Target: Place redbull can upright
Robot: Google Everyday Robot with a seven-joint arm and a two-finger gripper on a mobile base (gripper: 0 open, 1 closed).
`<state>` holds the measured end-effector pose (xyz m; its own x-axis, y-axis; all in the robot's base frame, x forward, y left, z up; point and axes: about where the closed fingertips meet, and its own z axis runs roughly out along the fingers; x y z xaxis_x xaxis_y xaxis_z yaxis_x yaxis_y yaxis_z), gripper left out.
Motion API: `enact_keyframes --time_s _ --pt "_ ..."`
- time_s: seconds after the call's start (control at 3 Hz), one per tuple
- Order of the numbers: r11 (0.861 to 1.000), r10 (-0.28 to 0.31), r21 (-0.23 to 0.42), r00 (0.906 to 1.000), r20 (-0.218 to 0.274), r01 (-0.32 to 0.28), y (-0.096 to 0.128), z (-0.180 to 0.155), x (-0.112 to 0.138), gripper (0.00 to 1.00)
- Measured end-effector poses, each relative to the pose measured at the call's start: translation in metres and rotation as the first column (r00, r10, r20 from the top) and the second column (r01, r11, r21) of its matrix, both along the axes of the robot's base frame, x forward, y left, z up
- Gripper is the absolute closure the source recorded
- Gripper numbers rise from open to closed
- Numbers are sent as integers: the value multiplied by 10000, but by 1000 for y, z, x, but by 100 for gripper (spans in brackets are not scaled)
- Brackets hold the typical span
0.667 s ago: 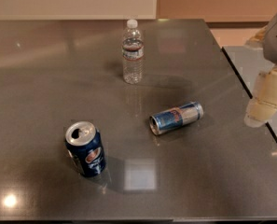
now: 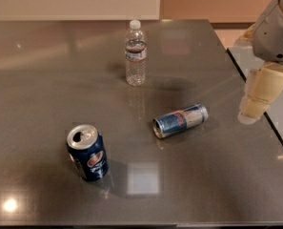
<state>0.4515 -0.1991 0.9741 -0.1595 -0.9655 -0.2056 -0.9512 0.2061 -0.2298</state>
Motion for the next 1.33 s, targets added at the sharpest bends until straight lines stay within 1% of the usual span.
enact_keyframes --time_s 0.33,0.67,1.0,1.33 --pt "9969 788 104 9967 -169 -786 22 -12 18 0" --pt "9858 1675 160 9851 -399 -1670 48 -32 33 0" --pt "9720 2347 84 9693 -732 -2347 71 -57 35 0" --pt "9486 3148 -16 9439 -1002 -3165 98 -81 27 0"
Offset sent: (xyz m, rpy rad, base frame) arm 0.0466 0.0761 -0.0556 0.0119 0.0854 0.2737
